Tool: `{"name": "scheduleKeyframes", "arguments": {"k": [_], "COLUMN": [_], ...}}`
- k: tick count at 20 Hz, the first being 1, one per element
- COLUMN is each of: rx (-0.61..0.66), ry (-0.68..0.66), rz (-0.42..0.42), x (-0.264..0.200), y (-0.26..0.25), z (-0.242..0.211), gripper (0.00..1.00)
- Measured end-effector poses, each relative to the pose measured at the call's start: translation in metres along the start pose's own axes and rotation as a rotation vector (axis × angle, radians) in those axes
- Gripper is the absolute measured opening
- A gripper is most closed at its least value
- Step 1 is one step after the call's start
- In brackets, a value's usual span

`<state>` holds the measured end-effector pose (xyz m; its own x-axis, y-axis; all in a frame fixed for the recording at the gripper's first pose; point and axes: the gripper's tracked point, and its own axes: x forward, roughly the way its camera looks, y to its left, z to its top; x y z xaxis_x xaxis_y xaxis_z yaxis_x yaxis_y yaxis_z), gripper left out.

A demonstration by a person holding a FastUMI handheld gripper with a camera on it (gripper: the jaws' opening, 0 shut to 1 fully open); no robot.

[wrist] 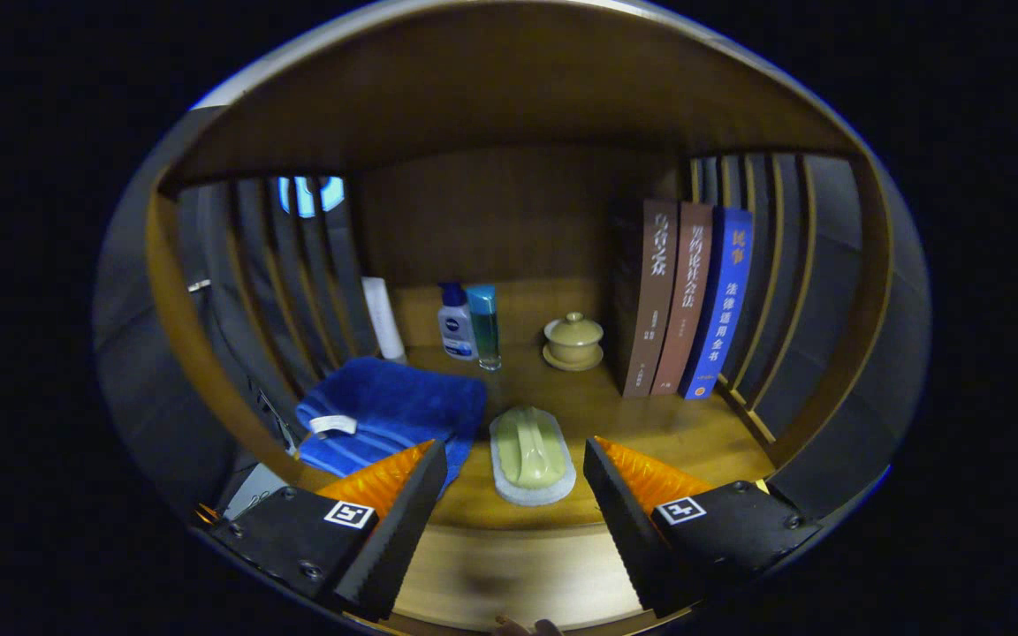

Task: Pull open the drawer, take out the items inside it, and place them on the countertop above the cabinet.

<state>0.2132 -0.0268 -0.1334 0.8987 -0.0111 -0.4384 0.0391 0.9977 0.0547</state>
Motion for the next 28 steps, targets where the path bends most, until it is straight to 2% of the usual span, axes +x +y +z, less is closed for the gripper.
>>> {"name": "scheduleKeyframes", "arguments": {"k": [7, 13, 20, 26, 28], "rx": [0.049, 0.049, 0.064, 0.04, 0.045], "ry": [-0.257, -0.32, -0.235, -0.171, -0.165], "rz": [0.055, 0.012, -0.024, -0.051, -0.042], "x": [-0.115, -0.166, -0.165, -0.129, -0.121], "y": [0.008, -0.01, -0.025, -0.029, -0.027], "z": [-0.008, -0.092, -0.21, -0.251, -0.249], "gripper": [0.99, 0.99, 0.99, 0.99, 1.0]}}
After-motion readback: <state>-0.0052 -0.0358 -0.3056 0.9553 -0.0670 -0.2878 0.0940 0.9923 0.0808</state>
